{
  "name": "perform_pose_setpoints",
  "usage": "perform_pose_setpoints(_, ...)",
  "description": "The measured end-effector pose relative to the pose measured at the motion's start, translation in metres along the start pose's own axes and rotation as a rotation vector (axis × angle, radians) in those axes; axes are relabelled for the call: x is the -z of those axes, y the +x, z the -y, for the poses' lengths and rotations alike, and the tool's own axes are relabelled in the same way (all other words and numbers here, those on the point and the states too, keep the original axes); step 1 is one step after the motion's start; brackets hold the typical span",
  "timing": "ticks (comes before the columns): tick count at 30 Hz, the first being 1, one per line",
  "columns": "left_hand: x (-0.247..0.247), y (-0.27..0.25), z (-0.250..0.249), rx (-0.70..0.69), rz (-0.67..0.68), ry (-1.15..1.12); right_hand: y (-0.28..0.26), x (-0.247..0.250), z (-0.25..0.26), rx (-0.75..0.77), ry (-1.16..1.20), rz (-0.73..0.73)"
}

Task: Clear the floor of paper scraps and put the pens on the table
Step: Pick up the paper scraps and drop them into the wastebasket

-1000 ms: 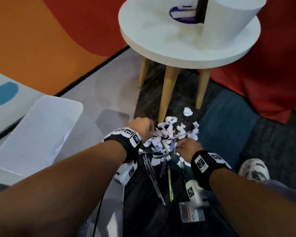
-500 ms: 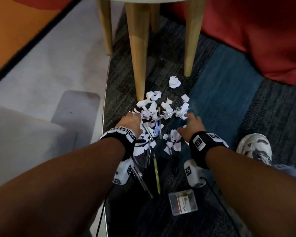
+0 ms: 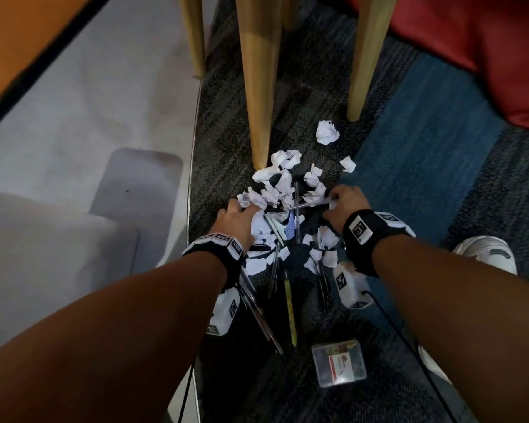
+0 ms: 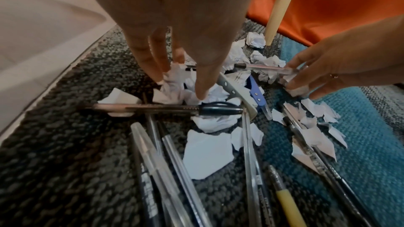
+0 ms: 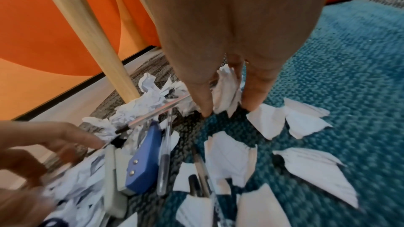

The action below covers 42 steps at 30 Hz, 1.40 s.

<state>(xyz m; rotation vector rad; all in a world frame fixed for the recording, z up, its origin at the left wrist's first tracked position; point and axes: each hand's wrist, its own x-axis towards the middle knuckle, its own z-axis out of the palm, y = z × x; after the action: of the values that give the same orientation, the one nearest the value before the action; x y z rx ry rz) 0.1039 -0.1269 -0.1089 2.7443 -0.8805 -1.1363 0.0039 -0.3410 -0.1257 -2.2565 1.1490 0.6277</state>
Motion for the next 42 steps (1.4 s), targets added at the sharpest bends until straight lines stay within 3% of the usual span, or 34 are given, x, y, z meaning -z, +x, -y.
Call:
perform_pose_setpoints(12, 0.02, -0.019, 0.004, 0.015, 0.0, -0.146, -0.04, -0.004, 0.006, -0.037, 0.074, -0.047)
perform_pose_setpoints(16, 0.043, -0.042, 0.006, -0.008, -0.075, -0.283, -0.066, 0.015, 0.013, -0.046, 0.07, 0.029)
perform_pose_setpoints(21, 0.083, -0.084, -0.003, -0.043, -0.161, -0.437, -0.107, 0.059, 0.039, -0.001, 0.122, -0.027)
perform_pose_setpoints(27, 0.153, -0.158, 0.009, -0.153, -0.392, -0.381, -0.168, 0.104, 0.119, 0.278, 0.224, -0.119)
perform_pose_setpoints(32, 0.208, -0.226, 0.045, -0.133, -0.588, -0.398, -0.225, 0.115, 0.21, 0.556, 0.294, -0.121)
perform_pose_setpoints(37, 0.245, -0.285, 0.107, -0.055, -0.741, -0.419, -0.279, 0.102, 0.296, 0.757, 0.357, -0.071)
perform_pose_setpoints(42, 0.246, -0.315, 0.173, 0.149, -0.77, -0.385, -0.313, 0.063, 0.353, 0.874, 0.337, 0.025)
